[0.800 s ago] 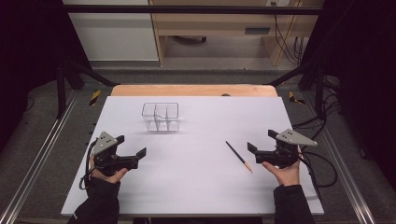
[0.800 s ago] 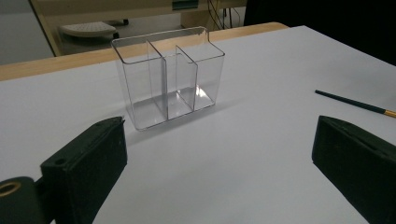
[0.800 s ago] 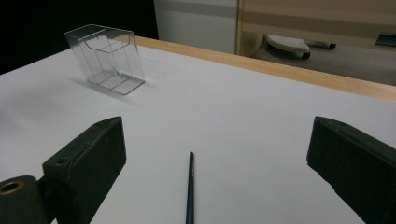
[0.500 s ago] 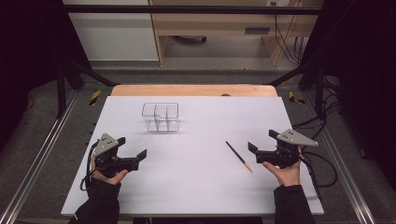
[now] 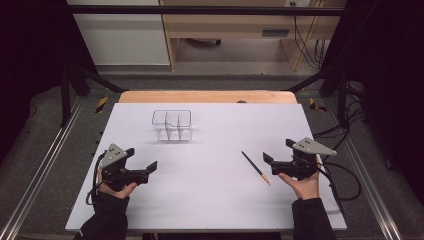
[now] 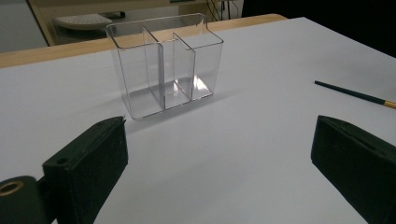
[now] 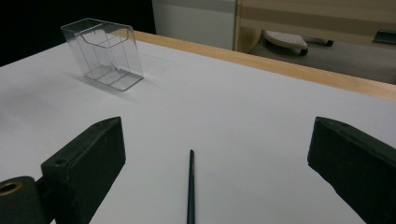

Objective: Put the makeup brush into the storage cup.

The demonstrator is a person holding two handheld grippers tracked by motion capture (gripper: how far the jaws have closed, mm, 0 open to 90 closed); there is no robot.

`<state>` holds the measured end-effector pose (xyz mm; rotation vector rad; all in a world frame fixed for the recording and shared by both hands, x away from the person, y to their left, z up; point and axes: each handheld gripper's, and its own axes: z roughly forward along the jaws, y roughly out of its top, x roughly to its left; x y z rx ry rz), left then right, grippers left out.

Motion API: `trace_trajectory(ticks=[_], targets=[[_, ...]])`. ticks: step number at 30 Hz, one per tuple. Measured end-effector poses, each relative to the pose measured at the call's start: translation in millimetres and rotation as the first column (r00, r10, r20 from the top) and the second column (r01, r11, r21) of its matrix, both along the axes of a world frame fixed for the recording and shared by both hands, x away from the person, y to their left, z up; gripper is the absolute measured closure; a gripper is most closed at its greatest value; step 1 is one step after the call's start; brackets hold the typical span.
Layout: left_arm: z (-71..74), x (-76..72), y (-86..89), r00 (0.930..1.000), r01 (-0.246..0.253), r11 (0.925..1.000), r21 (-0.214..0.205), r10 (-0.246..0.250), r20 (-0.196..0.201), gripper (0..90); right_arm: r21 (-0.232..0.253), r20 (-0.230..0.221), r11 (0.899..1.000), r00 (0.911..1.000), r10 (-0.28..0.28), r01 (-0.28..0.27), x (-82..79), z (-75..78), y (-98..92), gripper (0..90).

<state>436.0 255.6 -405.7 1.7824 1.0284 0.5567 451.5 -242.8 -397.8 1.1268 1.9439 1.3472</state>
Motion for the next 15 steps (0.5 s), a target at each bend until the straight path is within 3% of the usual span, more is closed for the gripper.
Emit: trace_trajectory(ticks=[15], targets=[[-2.0, -0.1, -2.4, 1.0, 0.006, 0.9999, 0.011, -0.006, -0.003, 3.1, -0.06, -0.04, 0.998, 0.9991, 0.009, -0.011, 3.0, 4.3, 17.6, 6.5]])
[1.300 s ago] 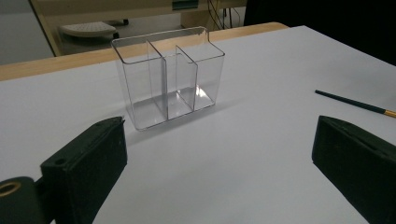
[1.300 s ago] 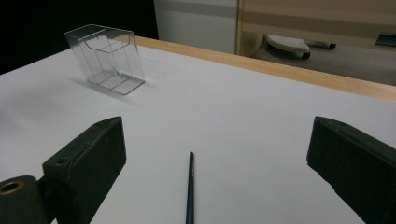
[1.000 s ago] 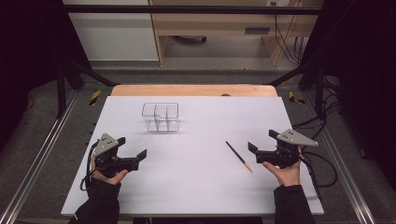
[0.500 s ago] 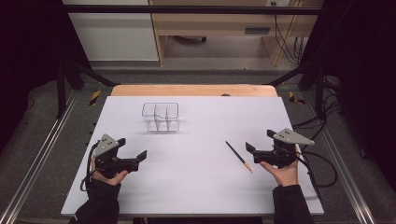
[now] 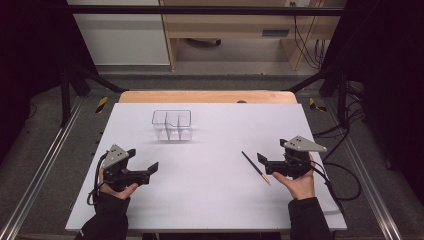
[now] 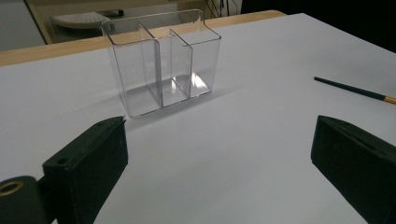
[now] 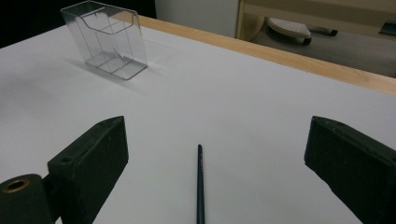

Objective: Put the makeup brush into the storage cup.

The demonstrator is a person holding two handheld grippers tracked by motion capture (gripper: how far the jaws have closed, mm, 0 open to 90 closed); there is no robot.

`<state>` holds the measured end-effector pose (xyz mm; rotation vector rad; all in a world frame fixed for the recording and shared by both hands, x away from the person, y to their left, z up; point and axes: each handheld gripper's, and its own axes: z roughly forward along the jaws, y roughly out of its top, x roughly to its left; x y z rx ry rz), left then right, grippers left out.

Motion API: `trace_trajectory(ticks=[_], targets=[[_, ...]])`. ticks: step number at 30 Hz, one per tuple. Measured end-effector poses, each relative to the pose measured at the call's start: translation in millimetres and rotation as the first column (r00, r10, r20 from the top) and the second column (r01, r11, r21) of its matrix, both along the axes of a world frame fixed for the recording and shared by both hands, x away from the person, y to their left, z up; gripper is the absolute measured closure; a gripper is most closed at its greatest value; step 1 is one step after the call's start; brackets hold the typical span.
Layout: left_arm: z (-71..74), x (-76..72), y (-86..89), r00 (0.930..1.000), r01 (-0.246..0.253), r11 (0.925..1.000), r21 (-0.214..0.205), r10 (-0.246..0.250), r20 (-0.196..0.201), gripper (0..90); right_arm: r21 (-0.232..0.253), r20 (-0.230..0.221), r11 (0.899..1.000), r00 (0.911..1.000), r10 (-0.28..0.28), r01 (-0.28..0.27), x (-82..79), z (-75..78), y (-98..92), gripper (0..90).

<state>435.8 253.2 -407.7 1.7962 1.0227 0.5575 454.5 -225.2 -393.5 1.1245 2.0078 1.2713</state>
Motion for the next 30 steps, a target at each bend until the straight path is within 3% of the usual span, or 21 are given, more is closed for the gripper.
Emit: trace_trajectory(ticks=[15, 20, 30], targets=[[0.1, 0.1, -0.6, 1.0, 0.001, 1.0, 0.0, -0.001, -0.001, 3.1, -0.058, -0.065, 0.998, 0.9978, 0.011, -0.015, 15.8, -1.6, 18.7, 8.7], [0.5, -0.1, -0.2, 1.0, -0.002, 1.0, -0.001, 0.002, 0.0, 3.2, -0.056, -0.091, 0.998, 0.9958, 0.01, -0.015, 21.5, -3.4, 22.7, 9.9], [1.0, -1.2, -1.3, 1.0, 0.001, 1.0, 0.007, -0.001, 0.006, 3.4, -0.11, -0.151, 0.994, 0.9885, 0.008, -0.025, 32.5, -10.7, 31.4, 12.7]])
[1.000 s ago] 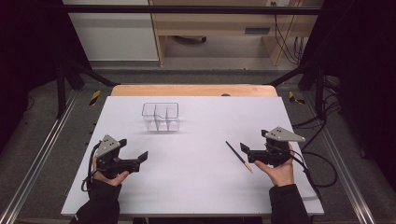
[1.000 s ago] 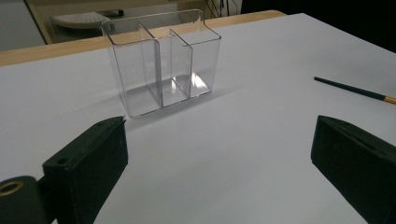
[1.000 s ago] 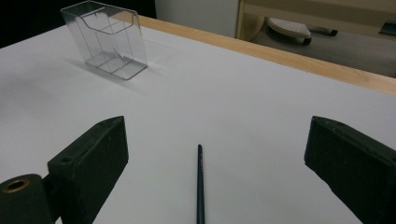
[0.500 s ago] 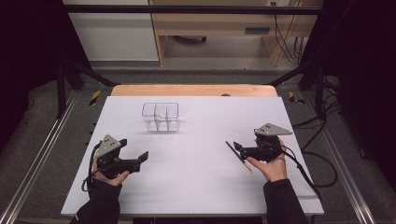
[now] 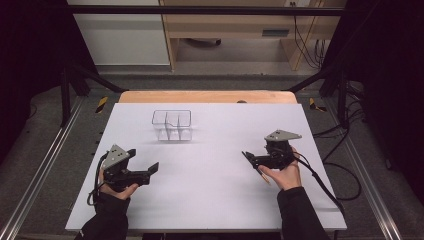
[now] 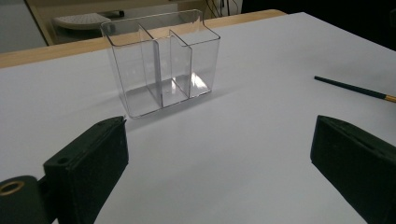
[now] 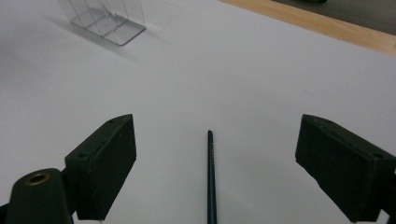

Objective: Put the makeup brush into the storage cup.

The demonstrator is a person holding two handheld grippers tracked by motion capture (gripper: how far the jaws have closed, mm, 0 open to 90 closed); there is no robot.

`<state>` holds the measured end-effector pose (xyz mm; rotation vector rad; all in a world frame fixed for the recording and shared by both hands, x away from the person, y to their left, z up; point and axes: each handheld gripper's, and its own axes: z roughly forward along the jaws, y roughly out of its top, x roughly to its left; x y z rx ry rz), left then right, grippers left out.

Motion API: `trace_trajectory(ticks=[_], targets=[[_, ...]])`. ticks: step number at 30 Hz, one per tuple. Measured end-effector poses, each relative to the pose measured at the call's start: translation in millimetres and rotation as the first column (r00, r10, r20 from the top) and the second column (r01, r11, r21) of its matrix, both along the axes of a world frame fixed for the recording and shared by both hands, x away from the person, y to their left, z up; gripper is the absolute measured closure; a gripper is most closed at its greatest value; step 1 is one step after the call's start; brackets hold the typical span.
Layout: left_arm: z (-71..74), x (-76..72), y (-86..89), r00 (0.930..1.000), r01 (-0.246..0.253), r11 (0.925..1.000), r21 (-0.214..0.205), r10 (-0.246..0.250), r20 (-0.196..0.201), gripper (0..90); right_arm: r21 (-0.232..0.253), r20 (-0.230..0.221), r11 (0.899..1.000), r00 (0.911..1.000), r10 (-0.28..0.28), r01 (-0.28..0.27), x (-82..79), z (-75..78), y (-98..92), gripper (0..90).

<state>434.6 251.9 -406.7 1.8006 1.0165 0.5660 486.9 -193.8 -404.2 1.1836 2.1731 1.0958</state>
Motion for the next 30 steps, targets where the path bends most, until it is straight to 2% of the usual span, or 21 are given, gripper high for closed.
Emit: trace_trajectory(ticks=[4, 9, 12, 16, 20, 25, 30], targets=[[0.5, -0.3, -0.4, 1.0, -0.001, 1.0, 0.0, 0.001, 0.003, 3.4, -0.021, -0.015, 1.0, 0.9999, 0.004, -0.004, 3.5, -5.6, 3.7, 13.8], [0.0, -0.2, -0.2, 1.0, -0.002, 1.0, 0.001, 0.002, 0.001, 3.5, -0.05, -0.066, 0.999, 0.9978, 0.001, -0.004, 7.5, -12.0, 8.3, 15.5], [-0.2, -0.7, -0.1, 1.0, -0.003, 1.0, 0.002, 0.003, 0.002, 3.5, -0.068, -0.07, 0.998, 0.9975, 0.002, -0.007, 9.8, -14.3, 9.1, 17.2], [-0.3, -0.6, 0.5, 1.0, -0.002, 1.0, 0.001, 0.002, 0.001, 3.7, -0.084, -0.097, 0.996, 0.9953, -0.001, -0.007, 12.9, -17.6, 10.4, 19.2], [-1.0, -0.3, -0.4, 1.0, -0.001, 1.0, 0.006, 0.001, -0.001, 3.7, -0.099, -0.12, 0.995, 0.9928, 0.0, -0.012, 14.8, -22.8, 13.7, 23.6], [-0.7, -0.5, -0.9, 1.0, 0.001, 1.0, 0.005, -0.001, 0.001, 4.0, -0.155, -0.171, 0.988, 0.9852, -0.008, -0.019, 18.9, -32.7, 18.0, 31.3], [-1.3, -0.5, -1.8, 1.0, 0.004, 0.9999, 0.01, -0.004, -0.002, 4.0, -0.172, -0.191, 0.985, 0.9816, -0.012, -0.021, 21.7, -36.1, 18.8, 36.6]])
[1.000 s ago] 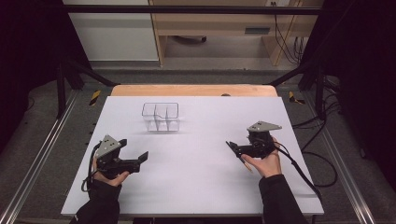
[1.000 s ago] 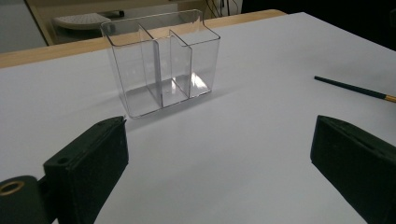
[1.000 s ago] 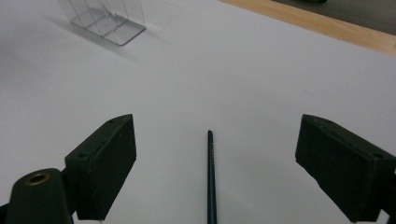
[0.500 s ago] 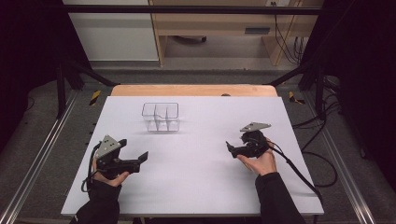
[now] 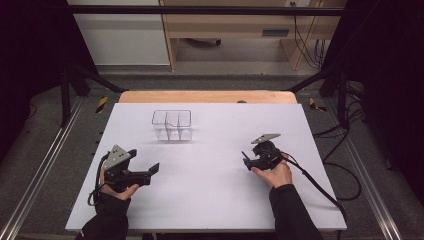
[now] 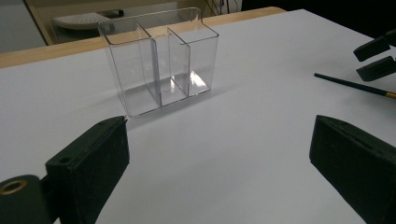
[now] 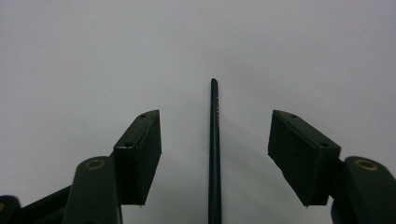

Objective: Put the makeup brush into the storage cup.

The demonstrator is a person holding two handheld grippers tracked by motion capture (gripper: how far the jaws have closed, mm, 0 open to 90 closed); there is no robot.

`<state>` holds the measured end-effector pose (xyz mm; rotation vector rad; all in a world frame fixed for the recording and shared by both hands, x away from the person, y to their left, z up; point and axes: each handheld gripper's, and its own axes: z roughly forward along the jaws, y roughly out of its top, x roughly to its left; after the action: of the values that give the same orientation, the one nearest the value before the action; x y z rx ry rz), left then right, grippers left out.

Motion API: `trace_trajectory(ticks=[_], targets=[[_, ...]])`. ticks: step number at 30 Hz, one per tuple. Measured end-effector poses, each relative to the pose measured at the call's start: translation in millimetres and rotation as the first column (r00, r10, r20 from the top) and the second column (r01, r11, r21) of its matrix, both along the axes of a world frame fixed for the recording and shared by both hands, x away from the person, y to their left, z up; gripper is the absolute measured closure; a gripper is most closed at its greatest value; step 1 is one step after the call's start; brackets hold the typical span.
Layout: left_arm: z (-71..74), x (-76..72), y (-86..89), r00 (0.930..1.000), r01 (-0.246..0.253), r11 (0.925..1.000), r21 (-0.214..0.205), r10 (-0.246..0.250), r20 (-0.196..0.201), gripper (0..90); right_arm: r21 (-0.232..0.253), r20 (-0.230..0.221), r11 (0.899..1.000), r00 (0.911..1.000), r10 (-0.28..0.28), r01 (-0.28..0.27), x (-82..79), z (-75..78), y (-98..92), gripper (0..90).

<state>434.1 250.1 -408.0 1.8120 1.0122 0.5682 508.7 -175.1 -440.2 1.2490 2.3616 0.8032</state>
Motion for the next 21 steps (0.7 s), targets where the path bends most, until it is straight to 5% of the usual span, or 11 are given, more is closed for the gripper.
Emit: trace_trajectory(ticks=[21], targets=[[-0.9, 0.5, -0.7, 1.0, 0.007, 1.0, 0.002, -0.007, -0.006, 4.6, -0.09, -0.155, 0.996, 0.9878, 0.004, -0.018, 10.1, -10.0, -1.3, 54.6]])
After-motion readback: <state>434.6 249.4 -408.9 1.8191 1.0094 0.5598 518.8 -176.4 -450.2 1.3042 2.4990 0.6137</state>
